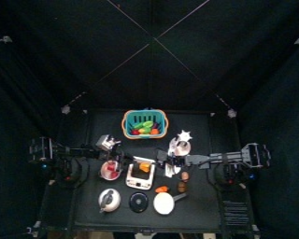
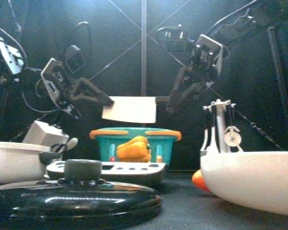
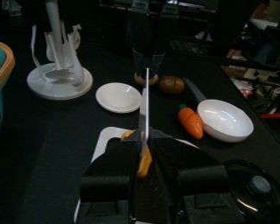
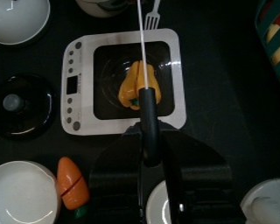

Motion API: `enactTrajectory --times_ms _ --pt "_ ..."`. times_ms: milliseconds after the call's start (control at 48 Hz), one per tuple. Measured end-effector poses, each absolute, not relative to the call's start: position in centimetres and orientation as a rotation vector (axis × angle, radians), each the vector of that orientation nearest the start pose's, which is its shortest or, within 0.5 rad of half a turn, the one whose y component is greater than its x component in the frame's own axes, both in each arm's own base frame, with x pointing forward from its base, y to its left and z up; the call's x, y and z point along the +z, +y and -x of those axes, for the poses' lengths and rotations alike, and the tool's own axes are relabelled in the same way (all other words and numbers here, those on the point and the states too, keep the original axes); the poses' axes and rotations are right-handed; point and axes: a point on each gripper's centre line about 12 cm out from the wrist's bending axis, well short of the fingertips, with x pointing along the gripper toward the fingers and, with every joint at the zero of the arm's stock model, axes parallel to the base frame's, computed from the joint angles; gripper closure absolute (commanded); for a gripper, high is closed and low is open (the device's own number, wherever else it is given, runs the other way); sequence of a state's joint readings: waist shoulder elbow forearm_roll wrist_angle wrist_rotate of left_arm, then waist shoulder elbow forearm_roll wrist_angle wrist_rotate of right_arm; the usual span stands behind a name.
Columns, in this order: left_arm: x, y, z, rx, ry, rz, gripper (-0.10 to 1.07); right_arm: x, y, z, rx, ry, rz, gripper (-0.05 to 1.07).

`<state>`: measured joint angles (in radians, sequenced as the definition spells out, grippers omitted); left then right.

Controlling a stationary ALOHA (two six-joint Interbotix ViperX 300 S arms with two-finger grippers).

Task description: Adjust grip on cleaver

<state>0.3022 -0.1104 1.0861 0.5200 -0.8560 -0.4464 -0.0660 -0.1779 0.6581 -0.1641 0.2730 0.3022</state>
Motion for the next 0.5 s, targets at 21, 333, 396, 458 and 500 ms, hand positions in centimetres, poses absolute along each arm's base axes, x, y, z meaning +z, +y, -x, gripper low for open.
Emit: enactTrajectory --times_ms 21,333,396,458,500 --pt "16.2 4.81 -30.14 -0.075 0.183 0.152 0.41 21.38 -2.88 -35.69 -0.159 0.741 -0.145 0.67" --pt "15.45 5.03 -30.2 -0.084 0.198 0.18 0.61 20.99 -3.22 -35.76 -0.169 0.751 -0.15 0.67" --pt "15.4 5.06 -30.19 -0.084 0.2 0.178 0.65 20.88 -3.21 -35.78 -0.169 0.754 -0.152 0.67" --pt "15.38 5.15 -30.17 -0.081 0.201 0.179 0.65 20.83 -3.22 -35.79 -0.169 0.756 -0.15 0.67" --pt "15.38 5.24 -30.16 -0.078 0.201 0.179 0.65 20.83 -3.27 -35.79 -0.171 0.756 -0.154 0.67"
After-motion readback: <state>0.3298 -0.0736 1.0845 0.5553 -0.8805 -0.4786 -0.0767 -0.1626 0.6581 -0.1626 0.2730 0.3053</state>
